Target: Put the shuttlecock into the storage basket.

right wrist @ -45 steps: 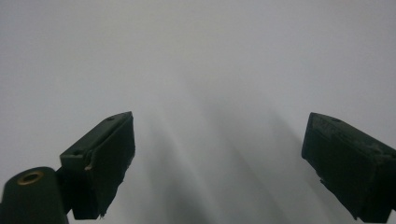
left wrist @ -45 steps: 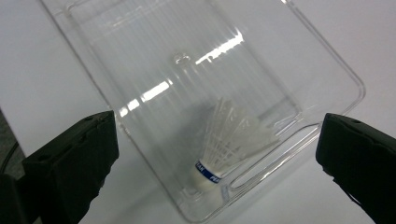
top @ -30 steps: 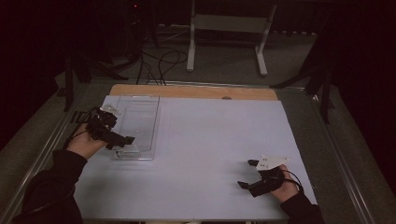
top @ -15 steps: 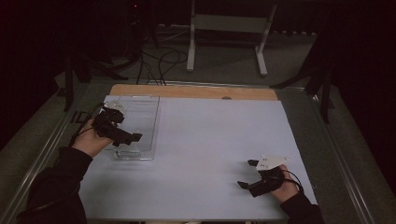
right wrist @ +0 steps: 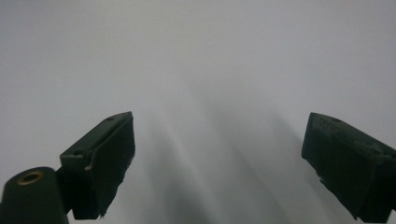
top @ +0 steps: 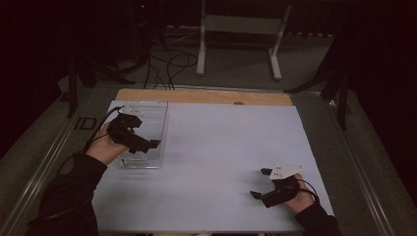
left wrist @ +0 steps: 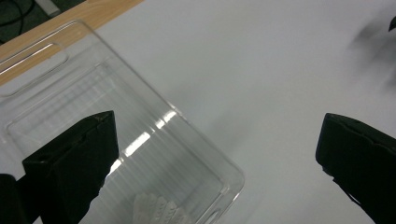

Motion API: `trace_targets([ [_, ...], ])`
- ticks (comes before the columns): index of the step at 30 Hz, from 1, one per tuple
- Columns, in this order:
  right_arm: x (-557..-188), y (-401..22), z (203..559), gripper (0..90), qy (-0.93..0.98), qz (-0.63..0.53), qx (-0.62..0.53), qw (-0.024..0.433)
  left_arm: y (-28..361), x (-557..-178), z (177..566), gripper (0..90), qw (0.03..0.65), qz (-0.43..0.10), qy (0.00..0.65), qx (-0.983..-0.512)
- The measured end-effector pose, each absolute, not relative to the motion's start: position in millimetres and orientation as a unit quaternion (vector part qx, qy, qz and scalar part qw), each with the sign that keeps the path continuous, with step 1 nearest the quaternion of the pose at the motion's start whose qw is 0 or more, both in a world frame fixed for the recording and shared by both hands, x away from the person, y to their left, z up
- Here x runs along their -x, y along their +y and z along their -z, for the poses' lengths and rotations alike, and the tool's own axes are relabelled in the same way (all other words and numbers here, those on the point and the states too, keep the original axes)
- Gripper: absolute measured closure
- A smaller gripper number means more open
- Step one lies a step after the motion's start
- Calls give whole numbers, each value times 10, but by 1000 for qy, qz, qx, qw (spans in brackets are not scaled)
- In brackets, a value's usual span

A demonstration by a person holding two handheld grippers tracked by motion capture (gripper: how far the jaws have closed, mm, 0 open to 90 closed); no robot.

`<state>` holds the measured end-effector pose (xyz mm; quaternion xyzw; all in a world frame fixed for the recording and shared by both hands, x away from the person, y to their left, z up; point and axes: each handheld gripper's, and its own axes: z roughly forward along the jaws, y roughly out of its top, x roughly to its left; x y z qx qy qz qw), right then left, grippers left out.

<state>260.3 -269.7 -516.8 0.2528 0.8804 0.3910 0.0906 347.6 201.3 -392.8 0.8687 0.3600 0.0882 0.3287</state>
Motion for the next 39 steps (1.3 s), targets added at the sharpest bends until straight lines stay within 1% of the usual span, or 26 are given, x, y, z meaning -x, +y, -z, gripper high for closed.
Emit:
trace_targets([
  [5, -2605, -2694, 5173, 96, 881, -391, -252, 90, 1926, -3472, 3935, 0, 332, -85, 347, -873],
  [6, -2604, -2694, 5175, 96, 880, -391, -252, 90, 1888, -3470, 3944, 1, 339, -81, 333, -876],
  [8, -2604, -2695, 5173, 96, 880, -392, -252, 90, 1848, -3470, 3958, 1, 343, -77, 325, -878],
  [14, -2604, -2693, 5175, 96, 880, -392, -252, 90, 1706, -3465, 3990, 1, 348, -65, 311, -882],
  [21, -2604, -2694, 5175, 96, 880, -394, -251, 89, 1581, -3459, 3985, 1, 346, -56, 302, -887],
  [27, -2603, -2696, 5173, 96, 880, -394, -251, 89, 1448, -3434, 4011, 1, 341, -59, 278, -896],
  [28, -2602, -2696, 5173, 96, 879, -395, -251, 89, 1409, -3434, 4020, 1, 343, -50, 272, -898],
  [31, -2601, -2693, 5173, 96, 880, -395, -250, 89, 1367, -3425, 4026, 1, 344, -54, 266, -899],
  [36, -2602, -2692, 5173, 96, 880, -395, -249, 90, 1241, -3384, 4043, 1, 348, -41, 253, -902],
  [39, -2602, -2695, 5169, 96, 879, -396, -250, 89, 1201, -3363, 4047, 1, 348, -43, 246, -904],
])
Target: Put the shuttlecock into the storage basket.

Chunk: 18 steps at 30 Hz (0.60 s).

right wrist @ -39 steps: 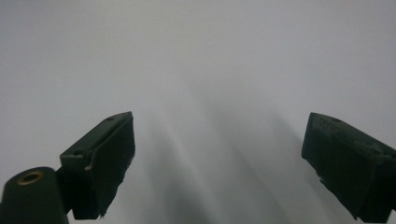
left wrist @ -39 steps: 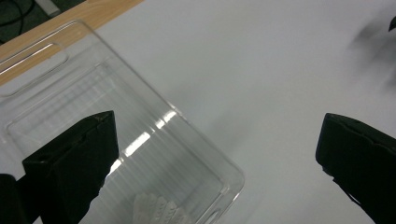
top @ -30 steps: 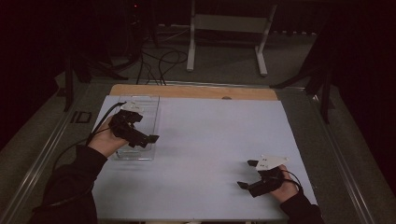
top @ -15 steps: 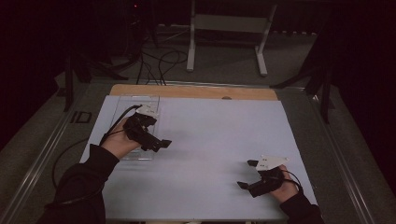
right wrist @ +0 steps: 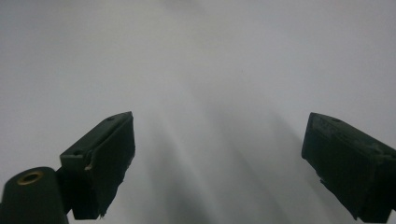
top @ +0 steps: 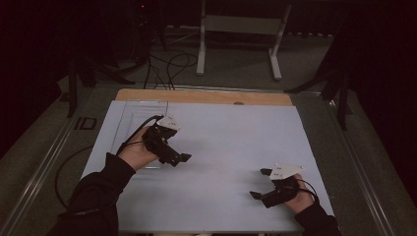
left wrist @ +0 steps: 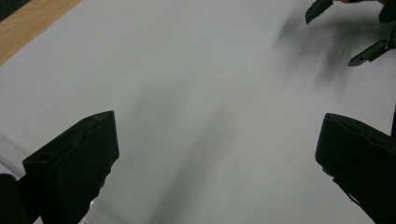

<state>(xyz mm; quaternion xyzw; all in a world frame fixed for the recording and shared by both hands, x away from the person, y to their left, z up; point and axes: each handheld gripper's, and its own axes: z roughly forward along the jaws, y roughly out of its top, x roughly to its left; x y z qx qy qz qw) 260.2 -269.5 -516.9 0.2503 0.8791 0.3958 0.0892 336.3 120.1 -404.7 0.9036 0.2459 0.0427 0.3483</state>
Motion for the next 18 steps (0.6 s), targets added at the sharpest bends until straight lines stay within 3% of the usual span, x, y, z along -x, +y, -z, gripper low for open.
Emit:
trace_targets([
  [18, -2598, -2702, 5165, 96, 880, -395, -248, 91, 913, -3174, 4254, 1, 345, -18, 212, -914],
])
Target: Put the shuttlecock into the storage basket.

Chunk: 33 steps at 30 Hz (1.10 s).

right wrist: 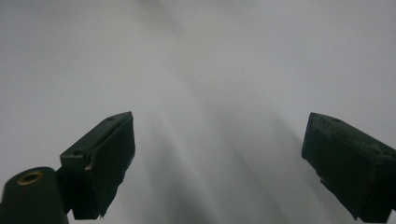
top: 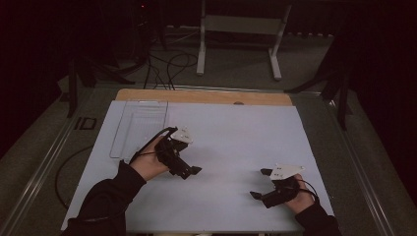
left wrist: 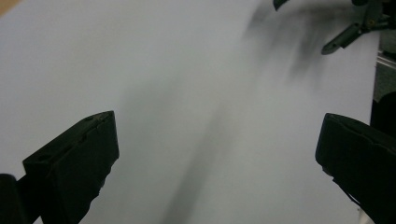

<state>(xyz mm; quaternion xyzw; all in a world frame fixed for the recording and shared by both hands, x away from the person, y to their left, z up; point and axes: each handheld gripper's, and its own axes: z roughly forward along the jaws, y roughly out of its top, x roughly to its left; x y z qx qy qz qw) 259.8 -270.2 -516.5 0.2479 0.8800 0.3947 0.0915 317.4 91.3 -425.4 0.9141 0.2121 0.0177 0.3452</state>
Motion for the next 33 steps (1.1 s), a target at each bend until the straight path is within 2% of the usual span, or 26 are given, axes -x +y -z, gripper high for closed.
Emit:
trace_targets([
  [15, -2591, -2701, 5161, 96, 879, -397, -249, 90, 800, -3016, 4544, 1, 340, 5, 196, -920],
  [33, -2593, -2695, 5171, 96, 881, -394, -245, 90, 901, -2886, 4845, 1, 325, 10, 197, -925],
])
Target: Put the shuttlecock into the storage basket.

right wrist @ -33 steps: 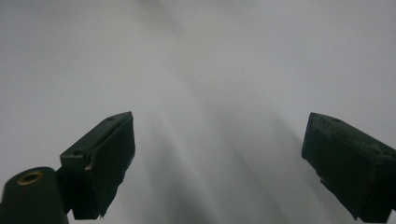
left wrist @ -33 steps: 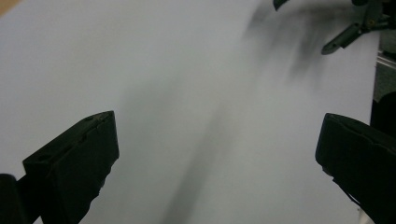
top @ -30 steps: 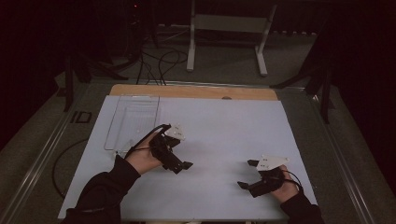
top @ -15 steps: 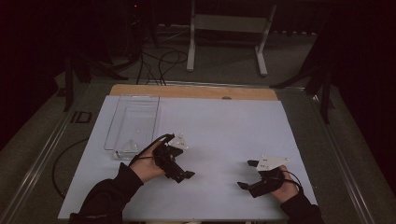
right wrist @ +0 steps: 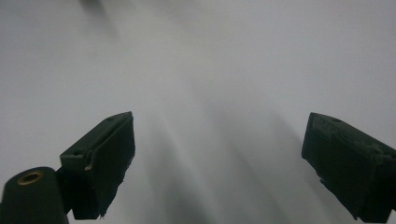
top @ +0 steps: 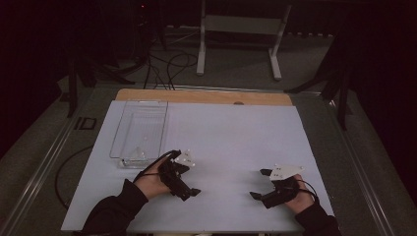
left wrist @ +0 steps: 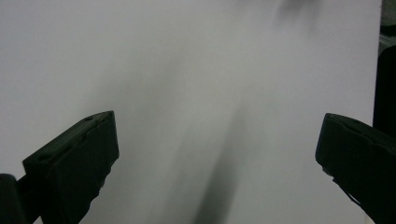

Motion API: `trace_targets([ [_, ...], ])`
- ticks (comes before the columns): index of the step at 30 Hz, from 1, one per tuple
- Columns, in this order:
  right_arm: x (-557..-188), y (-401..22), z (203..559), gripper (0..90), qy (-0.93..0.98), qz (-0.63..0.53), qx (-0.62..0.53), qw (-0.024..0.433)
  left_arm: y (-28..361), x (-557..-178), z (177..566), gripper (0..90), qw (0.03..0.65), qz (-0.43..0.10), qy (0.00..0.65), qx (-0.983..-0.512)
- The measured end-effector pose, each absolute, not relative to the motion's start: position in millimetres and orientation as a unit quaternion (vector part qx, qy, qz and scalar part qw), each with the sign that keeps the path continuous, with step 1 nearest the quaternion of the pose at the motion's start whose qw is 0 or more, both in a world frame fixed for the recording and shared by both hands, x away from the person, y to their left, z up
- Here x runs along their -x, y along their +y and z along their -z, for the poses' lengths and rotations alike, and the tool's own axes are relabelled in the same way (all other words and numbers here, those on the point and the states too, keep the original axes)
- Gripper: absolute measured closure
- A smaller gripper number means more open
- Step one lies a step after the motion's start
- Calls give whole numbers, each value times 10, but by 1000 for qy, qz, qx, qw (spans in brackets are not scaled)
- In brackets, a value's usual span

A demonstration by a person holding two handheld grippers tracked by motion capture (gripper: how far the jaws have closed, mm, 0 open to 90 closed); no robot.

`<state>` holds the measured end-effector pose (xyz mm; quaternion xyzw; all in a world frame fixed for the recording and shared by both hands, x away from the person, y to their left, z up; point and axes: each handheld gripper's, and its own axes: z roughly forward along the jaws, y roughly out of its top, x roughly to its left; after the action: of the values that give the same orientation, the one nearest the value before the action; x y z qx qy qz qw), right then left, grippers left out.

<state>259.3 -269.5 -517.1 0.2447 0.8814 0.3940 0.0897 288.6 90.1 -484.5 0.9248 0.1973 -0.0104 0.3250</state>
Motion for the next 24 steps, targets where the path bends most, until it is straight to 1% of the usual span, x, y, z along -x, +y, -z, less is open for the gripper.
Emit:
trace_targets([
  [8, -2593, -2697, 5171, 96, 882, -393, -245, 90, 1015, -2824, 4964, 1, 324, 14, 209, -923],
  [17, -2589, -2688, 5174, 96, 882, -393, -245, 88, 1242, -2710, 4969, 1, 325, -3, 219, -920],
  [24, -2586, -2678, 5176, 96, 883, -391, -245, 87, 1433, -2610, 5022, 1, 323, -14, 245, -914],
])
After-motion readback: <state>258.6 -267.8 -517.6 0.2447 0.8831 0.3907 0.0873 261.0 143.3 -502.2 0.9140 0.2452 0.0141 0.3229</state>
